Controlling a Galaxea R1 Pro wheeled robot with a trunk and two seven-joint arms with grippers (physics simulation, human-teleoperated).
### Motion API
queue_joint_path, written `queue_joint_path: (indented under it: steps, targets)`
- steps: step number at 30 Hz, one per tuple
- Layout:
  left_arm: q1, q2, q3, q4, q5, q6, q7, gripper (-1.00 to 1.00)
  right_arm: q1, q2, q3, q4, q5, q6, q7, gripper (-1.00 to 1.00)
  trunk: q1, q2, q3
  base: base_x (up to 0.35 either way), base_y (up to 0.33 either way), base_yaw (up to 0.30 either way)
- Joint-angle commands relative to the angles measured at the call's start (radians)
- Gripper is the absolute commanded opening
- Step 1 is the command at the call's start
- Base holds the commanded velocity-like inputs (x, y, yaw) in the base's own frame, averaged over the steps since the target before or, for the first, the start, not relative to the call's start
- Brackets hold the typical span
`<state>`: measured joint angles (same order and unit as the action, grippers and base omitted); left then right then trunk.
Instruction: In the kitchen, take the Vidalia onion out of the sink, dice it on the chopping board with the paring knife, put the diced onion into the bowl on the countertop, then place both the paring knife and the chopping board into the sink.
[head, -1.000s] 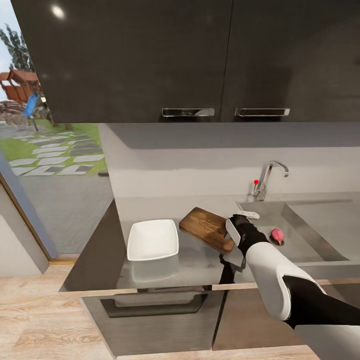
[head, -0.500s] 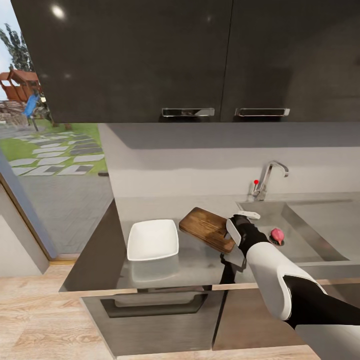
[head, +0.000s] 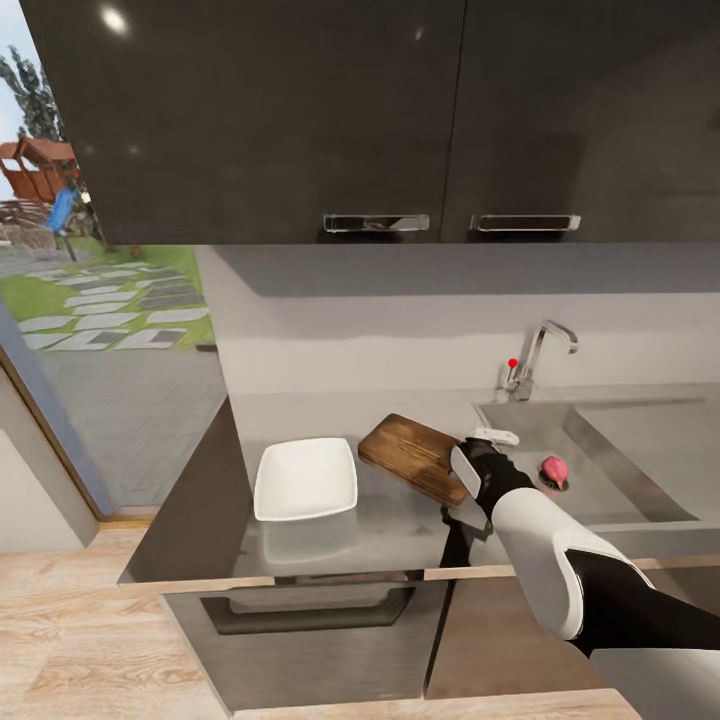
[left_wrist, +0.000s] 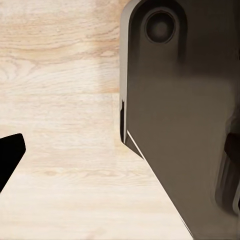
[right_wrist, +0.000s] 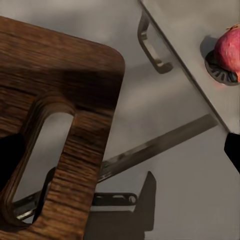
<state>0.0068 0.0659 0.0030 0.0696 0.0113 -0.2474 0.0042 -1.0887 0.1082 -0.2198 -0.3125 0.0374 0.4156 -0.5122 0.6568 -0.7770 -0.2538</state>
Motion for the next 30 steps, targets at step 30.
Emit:
queue_joint_path:
  steps: [30]
  targets:
    - [-0.001,0.0,0.0,0.003,0.001,-0.006,0.0,1.0,0.0,-0.002,-0.01,0.004,0.004,0.005,-0.002,1.0,0.0,-0.001,-0.038,0.0,0.0,0.0]
